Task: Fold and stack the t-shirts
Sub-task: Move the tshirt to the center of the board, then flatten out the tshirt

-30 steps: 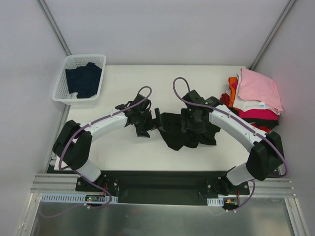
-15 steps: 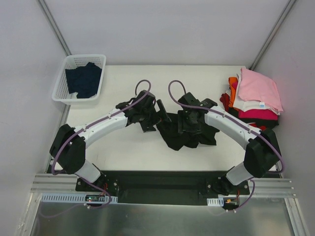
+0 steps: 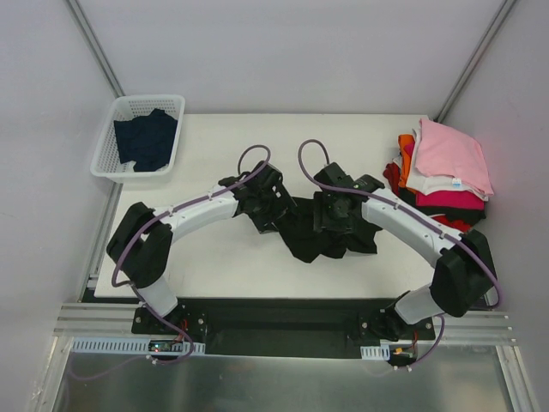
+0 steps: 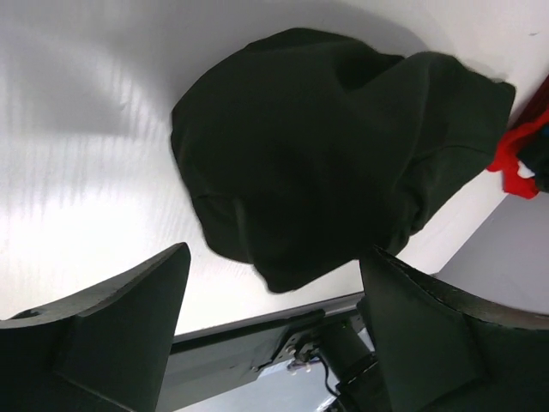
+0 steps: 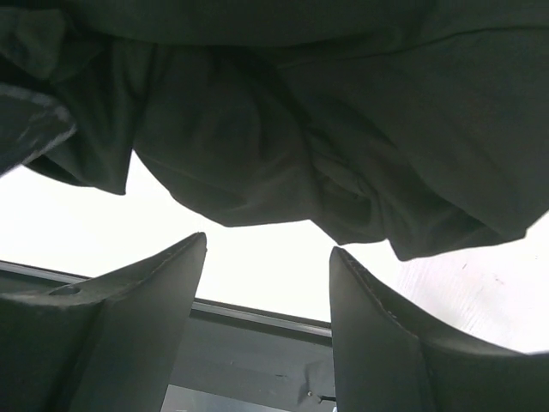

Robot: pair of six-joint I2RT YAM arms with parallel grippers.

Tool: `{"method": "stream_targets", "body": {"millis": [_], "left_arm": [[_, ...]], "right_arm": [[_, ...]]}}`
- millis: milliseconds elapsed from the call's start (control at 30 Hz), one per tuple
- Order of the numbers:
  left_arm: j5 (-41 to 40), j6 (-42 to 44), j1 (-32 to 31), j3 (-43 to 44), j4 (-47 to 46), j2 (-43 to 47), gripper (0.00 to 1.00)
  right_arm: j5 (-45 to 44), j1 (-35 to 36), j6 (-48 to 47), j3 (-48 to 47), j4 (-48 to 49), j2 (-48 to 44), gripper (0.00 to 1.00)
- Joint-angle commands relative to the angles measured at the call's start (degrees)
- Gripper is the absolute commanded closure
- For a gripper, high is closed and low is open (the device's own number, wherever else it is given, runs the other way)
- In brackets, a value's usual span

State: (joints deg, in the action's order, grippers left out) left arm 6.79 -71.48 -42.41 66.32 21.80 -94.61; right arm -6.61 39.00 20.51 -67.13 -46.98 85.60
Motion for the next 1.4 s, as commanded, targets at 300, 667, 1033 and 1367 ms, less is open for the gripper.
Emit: {"method": "stream_targets", "body": {"millis": [300, 667, 1033, 1367], "left_arm": [[-0.28, -0.06, -1.18, 8.12, -0.27, -4.54, 0.64], [0.68, 0.38, -1.18, 7.15, -0.27, -1.46, 0.52], [1.12, -2.34, -3.46, 6.62, -0.27, -1.54, 0.51], [0.77, -2.96, -3.90, 8.29, -0.18, -2.77, 1.00]], "right_arm": [[-3.32, 0.20, 2.25, 3.41, -1.89, -5.97, 0.38], [-2.35, 1.25, 2.95, 3.85, -0.39, -4.04, 0.38], [-2.79, 1.95, 2.87, 4.20, 0.05, -4.57, 0.40], [-3.58, 1.95, 1.73, 4.73, -0.22, -4.48, 0.40]]}}
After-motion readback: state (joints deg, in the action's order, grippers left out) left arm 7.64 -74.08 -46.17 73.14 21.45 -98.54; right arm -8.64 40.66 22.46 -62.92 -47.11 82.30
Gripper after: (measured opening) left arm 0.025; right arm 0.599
